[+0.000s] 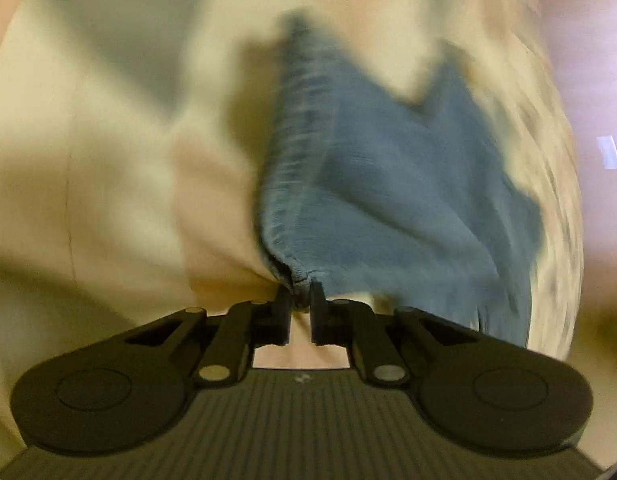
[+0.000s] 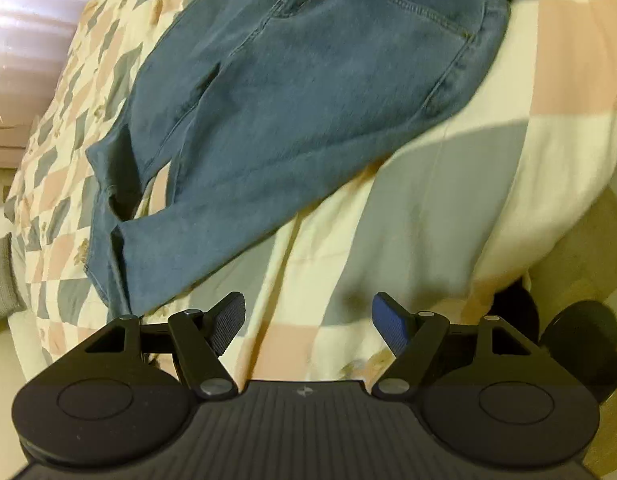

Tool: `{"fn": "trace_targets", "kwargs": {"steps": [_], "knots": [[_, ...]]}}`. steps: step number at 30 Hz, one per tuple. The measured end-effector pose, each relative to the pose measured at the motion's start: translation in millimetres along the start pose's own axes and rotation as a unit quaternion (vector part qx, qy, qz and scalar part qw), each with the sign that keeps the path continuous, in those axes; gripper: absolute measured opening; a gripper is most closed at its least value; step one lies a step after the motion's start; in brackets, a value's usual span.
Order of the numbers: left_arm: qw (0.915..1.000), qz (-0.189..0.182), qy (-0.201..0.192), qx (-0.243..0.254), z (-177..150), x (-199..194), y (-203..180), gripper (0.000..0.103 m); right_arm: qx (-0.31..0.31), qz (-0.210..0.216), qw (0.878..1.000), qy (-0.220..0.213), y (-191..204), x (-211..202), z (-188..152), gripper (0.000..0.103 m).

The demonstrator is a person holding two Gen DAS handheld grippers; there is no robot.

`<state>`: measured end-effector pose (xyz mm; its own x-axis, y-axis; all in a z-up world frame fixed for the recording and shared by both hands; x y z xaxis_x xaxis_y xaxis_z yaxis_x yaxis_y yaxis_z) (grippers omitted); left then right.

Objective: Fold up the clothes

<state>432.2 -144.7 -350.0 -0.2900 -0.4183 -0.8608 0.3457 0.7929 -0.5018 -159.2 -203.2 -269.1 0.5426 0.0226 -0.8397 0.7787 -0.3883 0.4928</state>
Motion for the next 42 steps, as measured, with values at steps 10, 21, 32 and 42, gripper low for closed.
{"fn": "trace_targets", "kwargs": {"steps": [10, 21, 32, 42], "knots": [[0.9647, 0.193, -0.074, 0.163, 35.0, -160.0, 70.5, 0.015, 0.046, -0.028, 0.998, -0.032, -32.3, 3.5, -10.0, 0.073], [0.9774, 0.187, -0.044, 0.088, 11.4, -87.2, 115.8, 0.032, 0.013, -0.053, 0.994, -0.092, -67.4, -15.2, 34.9, 0.073], [0.9633, 0.117, -0.043, 0.238, -67.4, -52.1, 3.1, 0.034, 0.001, -0.007, 0.975, -0.224, -154.0, -39.6, 165.2, 0.064], [0.9704, 0.066, -0.004, 0.232, -114.7, 27.9, -53.4, 0.035, 0.035, 0.072, 0.968, -0.24, -187.6, -36.3, 218.9, 0.013]]}}
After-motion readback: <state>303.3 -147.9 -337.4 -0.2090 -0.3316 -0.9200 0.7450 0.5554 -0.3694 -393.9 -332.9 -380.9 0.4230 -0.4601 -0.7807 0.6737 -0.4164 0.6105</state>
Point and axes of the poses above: each gripper's, at about its wrist camera, not at the fingertips, and x roughly the way its jaws point, y to its left, z to its top, the point moved 2 cm from there along x, roughly the way its jaws point, and after that the axes turned 11 degrees about y, right-handed, at the moved point
